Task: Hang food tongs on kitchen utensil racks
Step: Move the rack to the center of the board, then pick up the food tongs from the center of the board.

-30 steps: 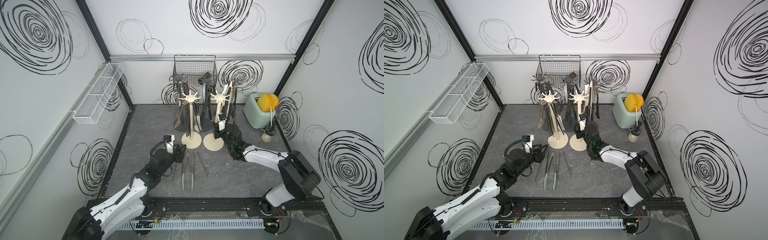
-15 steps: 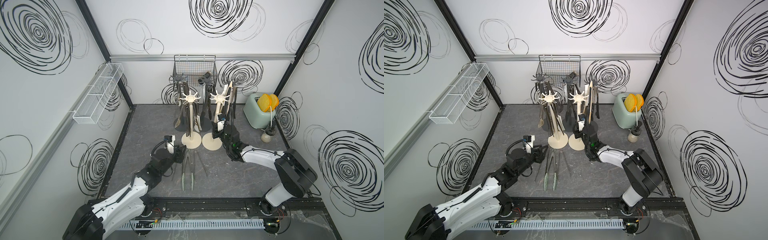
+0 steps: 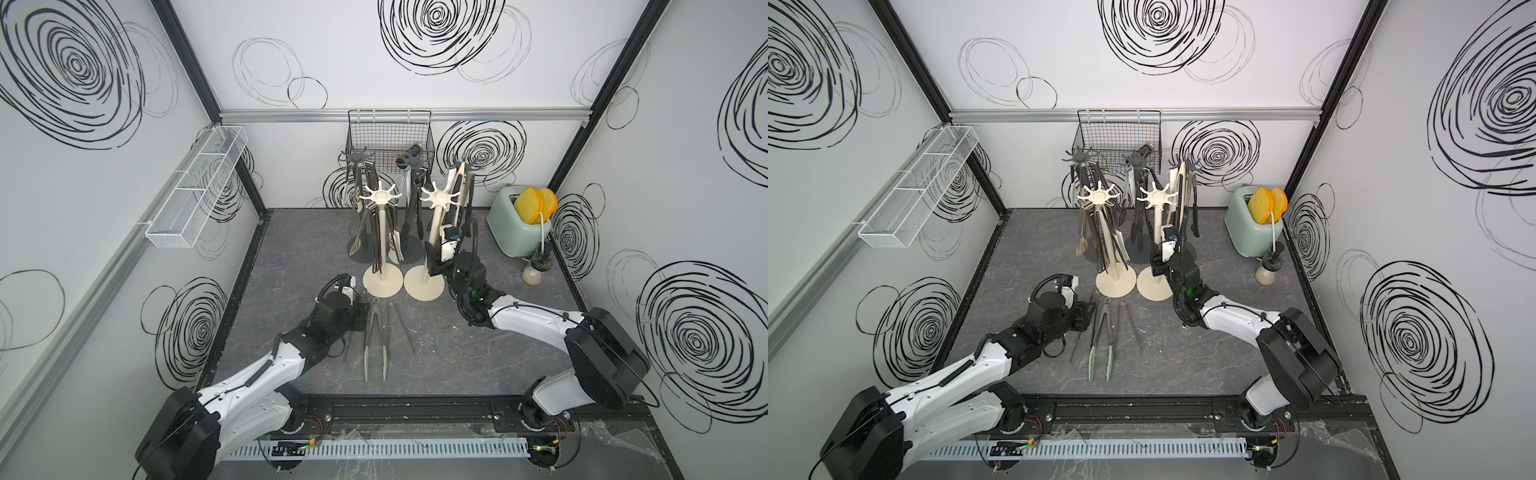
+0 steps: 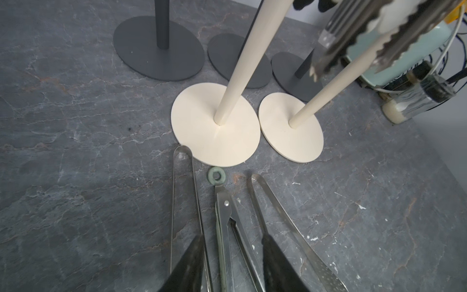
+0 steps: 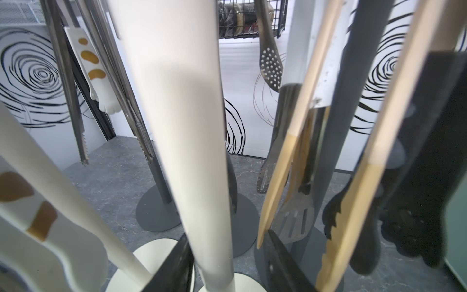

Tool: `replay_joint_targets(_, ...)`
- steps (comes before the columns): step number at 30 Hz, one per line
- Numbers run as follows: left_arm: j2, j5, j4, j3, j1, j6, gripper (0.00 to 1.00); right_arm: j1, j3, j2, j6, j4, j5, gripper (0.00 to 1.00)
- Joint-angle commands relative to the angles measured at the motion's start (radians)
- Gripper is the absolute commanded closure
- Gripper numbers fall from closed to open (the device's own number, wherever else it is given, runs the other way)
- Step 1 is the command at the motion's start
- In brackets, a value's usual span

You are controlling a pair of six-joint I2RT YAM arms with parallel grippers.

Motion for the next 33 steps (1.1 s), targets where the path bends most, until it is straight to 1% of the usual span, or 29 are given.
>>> replay_joint_targets(1, 0.038, 0.020, -0.058, 0.048, 0.008, -0.014, 0.65, 0.005, -0.025, -0.055, 0.014, -0.033, 0.010, 0.45)
replay_joint_targets(4, 0.081, 0.035, -0.084, 0.068, 0.007, -0.008, 0.67, 0.005, -0.045, -0.097, 0.024, -0.066, 0.001, 0.42)
replay_joint_targets(8, 0.146, 0.061, -0.096, 0.090, 0.006, 0.005, 0.71, 0.006, -0.076, -0.156, 0.047, -0.117, -0.011, 0.40)
replay_joint_targets(11, 0.202, 0.077, -0.094, 0.102, 0.006, 0.011, 0.76, 0.006, -0.108, -0.208, 0.063, -0.151, -0.015, 0.40)
replay_joint_targets(16, 0.272, 0.056, -0.113, 0.124, 0.005, 0.013, 0.80, 0.005, -0.158, -0.285, 0.075, -0.198, 0.000, 0.39)
replay_joint_targets(22, 0.310, 0.038, -0.117, 0.130, 0.002, 0.015, 0.80, 0.004, -0.208, -0.341, 0.080, -0.216, 0.026, 0.38)
replay_joint_targets(33, 0.357, -0.007, -0.129, 0.140, -0.019, 0.012, 0.79, -0.001, -0.217, -0.347, 0.084, -0.221, 0.025, 0.38)
